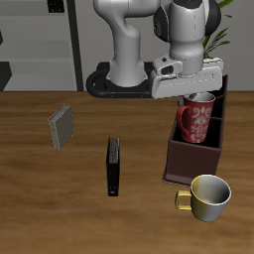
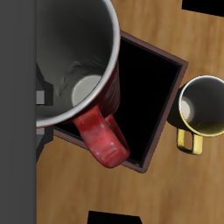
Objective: Place the red mug into the left desk caddy's right compartment
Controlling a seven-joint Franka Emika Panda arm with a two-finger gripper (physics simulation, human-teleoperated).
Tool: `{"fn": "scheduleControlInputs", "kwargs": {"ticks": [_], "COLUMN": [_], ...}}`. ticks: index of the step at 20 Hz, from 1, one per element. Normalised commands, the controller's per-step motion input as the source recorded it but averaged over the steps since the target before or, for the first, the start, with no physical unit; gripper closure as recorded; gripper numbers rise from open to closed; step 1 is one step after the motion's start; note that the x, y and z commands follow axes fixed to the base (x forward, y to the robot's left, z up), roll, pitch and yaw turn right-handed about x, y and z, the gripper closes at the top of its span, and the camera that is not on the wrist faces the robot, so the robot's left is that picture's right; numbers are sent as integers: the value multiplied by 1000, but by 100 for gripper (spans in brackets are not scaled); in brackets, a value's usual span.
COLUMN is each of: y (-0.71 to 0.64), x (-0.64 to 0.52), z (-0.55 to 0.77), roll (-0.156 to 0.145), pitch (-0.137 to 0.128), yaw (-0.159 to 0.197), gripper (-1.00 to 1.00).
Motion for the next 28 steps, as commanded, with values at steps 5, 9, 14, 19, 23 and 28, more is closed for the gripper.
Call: {"fn": "scheduleControlInputs", "kwargs": {"ticks": [5, 9, 14, 19, 23, 28], "y": [54, 18, 0, -75, -151, -189], "x": [118, 84, 86, 8, 34, -58], "z": [-285, -222, -227, -8, -33, 128], "roll": [24, 8, 28, -5, -21, -22], "pitch": [30, 20, 64, 5, 17, -34], "yaw": [66, 58, 33, 6, 3, -18], "gripper": [100, 100, -100, -100, -100, -100]}}
